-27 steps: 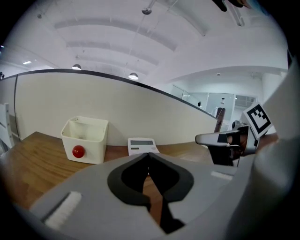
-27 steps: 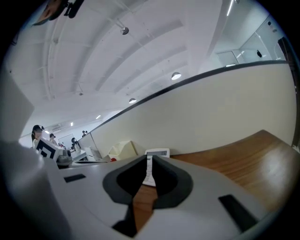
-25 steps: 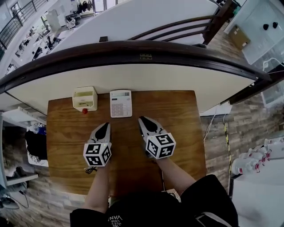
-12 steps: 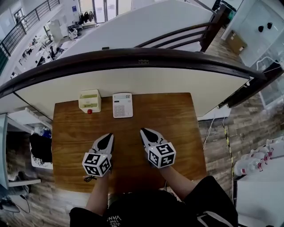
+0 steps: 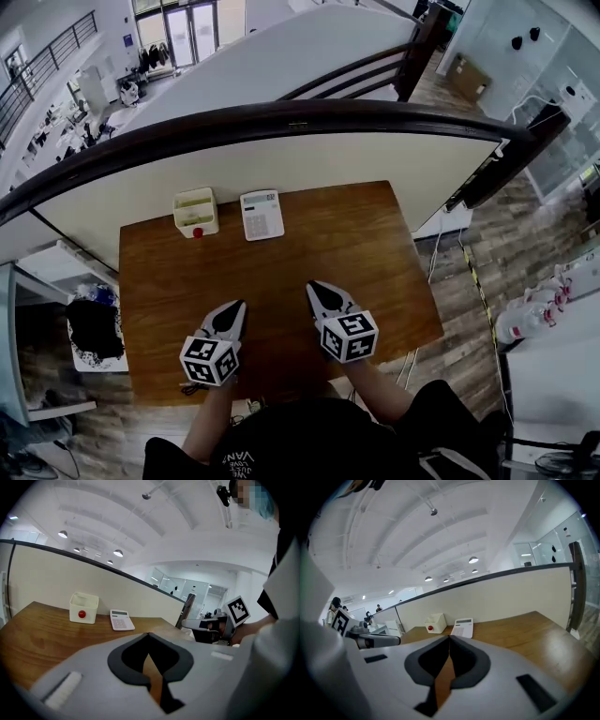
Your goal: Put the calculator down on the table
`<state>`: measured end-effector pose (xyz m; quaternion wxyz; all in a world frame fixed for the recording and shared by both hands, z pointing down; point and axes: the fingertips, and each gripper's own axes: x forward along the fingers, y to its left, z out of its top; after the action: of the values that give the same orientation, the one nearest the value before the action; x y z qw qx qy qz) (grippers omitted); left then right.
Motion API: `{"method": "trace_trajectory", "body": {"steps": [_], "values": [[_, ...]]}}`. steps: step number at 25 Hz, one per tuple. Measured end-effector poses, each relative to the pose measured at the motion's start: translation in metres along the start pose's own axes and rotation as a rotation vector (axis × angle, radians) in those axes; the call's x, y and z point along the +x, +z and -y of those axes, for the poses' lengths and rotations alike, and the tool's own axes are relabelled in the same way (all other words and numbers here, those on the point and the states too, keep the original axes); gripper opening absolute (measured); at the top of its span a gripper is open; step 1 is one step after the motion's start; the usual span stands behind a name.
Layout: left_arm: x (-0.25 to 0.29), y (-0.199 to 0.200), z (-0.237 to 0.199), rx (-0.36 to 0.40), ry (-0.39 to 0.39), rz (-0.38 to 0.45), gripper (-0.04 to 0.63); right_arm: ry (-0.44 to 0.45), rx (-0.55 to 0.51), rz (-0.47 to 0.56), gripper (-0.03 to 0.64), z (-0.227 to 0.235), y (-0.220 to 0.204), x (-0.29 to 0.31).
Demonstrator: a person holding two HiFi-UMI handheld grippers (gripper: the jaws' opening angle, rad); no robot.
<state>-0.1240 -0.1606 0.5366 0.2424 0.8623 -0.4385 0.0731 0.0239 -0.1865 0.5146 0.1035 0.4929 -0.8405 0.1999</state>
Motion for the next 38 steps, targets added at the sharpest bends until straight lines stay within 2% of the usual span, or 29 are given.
{"method": "trace_trajectory", "body": {"steps": [16, 28, 38], "values": [[-0.082, -0.033, 0.012, 0.059, -0.126, -0.045, 0.011, -0.093, 0.016, 0.002, 0.015, -0.081, -0.048, -0.056], [-0.129, -0.063, 0.014, 0.063, -0.178, -0.062, 0.012, -0.137, 0.033, 0.020, 0.014, -0.125, -0.072, -0.077], [-0.151, -0.076, 0.017, 0.063, -0.191, -0.065, 0.012, -0.159, 0.022, 0.005, 0.012, -0.145, -0.087, -0.088]]}}
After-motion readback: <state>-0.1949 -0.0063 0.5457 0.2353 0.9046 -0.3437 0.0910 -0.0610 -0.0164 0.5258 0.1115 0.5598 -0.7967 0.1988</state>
